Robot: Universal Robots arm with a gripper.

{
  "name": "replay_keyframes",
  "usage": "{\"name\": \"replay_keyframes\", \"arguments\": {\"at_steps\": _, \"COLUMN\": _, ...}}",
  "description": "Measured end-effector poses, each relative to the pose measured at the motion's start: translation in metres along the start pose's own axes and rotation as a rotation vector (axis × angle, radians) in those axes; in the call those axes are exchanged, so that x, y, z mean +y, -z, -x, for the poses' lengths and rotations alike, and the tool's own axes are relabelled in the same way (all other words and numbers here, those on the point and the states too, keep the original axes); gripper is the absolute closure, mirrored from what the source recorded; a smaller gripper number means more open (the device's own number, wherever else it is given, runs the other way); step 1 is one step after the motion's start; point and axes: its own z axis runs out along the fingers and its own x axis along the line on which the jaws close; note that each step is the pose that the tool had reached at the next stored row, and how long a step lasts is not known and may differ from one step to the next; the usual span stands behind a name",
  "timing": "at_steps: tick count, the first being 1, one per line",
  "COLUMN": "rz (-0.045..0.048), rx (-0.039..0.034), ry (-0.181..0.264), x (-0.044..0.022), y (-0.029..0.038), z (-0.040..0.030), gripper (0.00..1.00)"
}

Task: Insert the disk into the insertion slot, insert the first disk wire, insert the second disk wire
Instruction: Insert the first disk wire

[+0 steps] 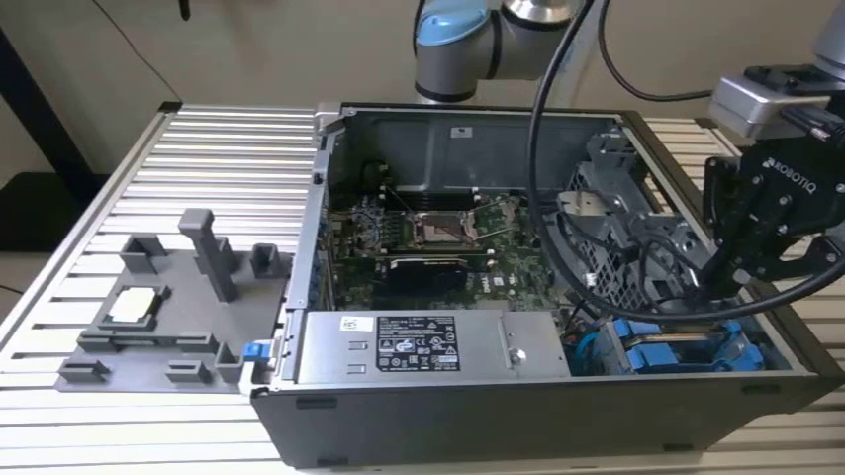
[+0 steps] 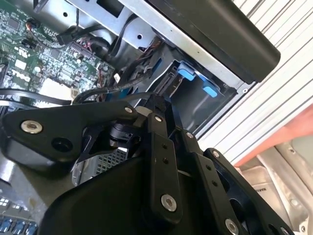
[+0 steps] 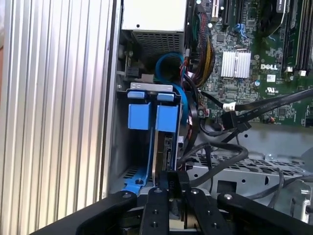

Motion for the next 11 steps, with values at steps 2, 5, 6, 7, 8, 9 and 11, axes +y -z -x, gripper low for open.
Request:
{"name": "replay_keyframes", "arguments": {"at_steps": 2, "rz": 0.0015, "rx": -0.0054, "ry": 0.000, "x": -0.0006, "y": -0.0020, "z": -0.0026, "gripper": 0.81}}
{"name": "replay_keyframes", "arguments": {"at_steps": 5, "rz": 0.0049, "rx": -0.0099, "ry": 0.001, "x": -0.0018, "y": -0.0052, "z": -0.0058, "gripper": 0.81}}
{"name": "replay_keyframes", "arguments": {"at_steps": 6, "rz": 0.0062, "rx": -0.0109, "ry": 0.001, "x": -0.0024, "y": -0.0064, "z": -0.0068, "gripper": 0.81}}
{"name": "replay_keyframes", "arguments": {"at_steps": 7, "rz": 0.0075, "rx": -0.0118, "ry": 0.001, "x": -0.0030, "y": -0.0075, "z": -0.0075, "gripper": 0.81}}
{"name": "replay_keyframes", "arguments": {"at_steps": 8, "rz": 0.0090, "rx": -0.0127, "ry": 0.001, "x": -0.0037, "y": -0.0086, "z": -0.0081, "gripper": 0.81}}
{"name": "replay_keyframes", "arguments": {"at_steps": 9, "rz": 0.0112, "rx": -0.0134, "ry": 0.001, "x": -0.0042, "y": -0.0097, "z": -0.0081, "gripper": 0.81}}
{"name": "replay_keyframes", "arguments": {"at_steps": 11, "rz": 0.0165, "rx": -0.0149, "ry": 0.000, "x": -0.0048, "y": -0.0111, "z": -0.0081, "gripper": 0.81}}
